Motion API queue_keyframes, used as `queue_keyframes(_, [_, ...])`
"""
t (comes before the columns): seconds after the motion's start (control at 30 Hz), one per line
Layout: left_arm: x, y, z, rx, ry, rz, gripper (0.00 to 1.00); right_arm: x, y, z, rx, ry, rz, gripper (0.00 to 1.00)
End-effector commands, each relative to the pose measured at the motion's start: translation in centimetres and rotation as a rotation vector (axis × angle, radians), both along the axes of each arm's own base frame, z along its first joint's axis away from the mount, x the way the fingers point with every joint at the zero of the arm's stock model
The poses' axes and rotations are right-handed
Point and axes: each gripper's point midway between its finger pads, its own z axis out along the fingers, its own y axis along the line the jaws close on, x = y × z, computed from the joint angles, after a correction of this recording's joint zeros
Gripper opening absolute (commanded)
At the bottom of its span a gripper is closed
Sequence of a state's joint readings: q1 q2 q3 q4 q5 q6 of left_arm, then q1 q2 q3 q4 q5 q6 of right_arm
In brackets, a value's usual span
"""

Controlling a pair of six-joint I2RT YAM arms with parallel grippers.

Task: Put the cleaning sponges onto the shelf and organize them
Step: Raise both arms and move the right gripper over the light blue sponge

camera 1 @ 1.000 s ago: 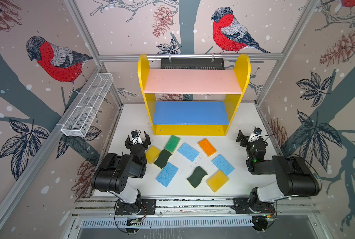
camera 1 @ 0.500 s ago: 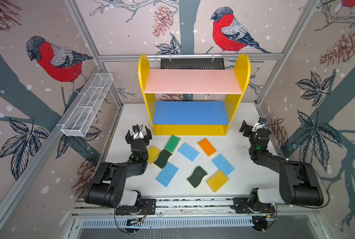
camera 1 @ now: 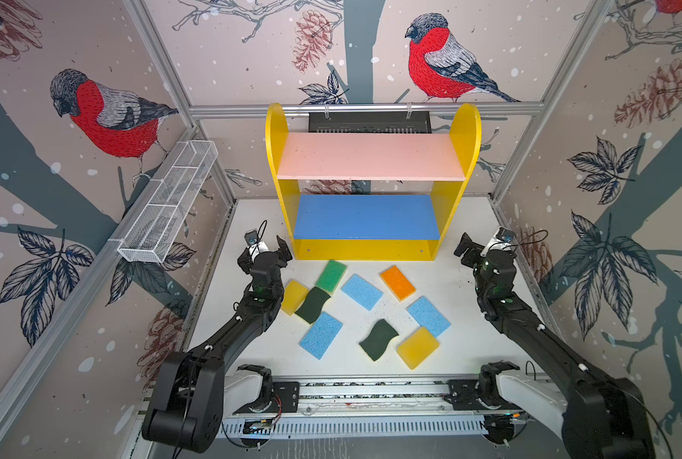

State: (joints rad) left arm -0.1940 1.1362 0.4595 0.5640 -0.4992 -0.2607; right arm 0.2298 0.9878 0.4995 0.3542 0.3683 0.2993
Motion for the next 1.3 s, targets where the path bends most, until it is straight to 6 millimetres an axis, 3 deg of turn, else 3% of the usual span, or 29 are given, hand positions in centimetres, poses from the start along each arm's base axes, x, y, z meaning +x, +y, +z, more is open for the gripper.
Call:
queue_keyframes(0.0, [-0.7,-0.9,-1.0,-0.139,0.024,-0.034,0.98,-1.4,1.0,-1.2,0.032,0.09,0.002,1.0])
queue_keyframes(0.2, [-1.9,-1.5,-2.0,-0.242,0.145,-0.025,0.98,-3.6,4.4,-2.3,0.034,0.195,0.079,1.0])
queue_keyframes(0.5, [-3.7,-2.4,-2.5,-0.271,0.244,-0.039,0.96,-7.4,9.5,-6.4,-0.015,0.399,0.193,1.0])
queue_keyframes(0.63, [-4.4,-2.6,-2.3,-0.271,0.264,-0.047,0.95,-9.0,10.5,-9.0,-0.084,0.554,0.194,1.0])
queue_keyframes(0.87, [-5.1,-4.4,-1.8,-0.276,0.299,-0.126,0.9,-11.5,12.0,-11.4,-0.122,0.67,0.23,0.99])
queue_keyframes(1.07, [-5.4,-7.3,-0.9,-0.25,0.328,-0.246,0.81,-12.7,11.8,-13.3,-0.094,0.74,0.236,0.83])
queue_keyframes(1.27, [-5.7,-7.7,-0.2,-0.27,0.307,-0.267,0.79,-13.9,12.0,-15.3,-0.073,0.822,0.246,0.74])
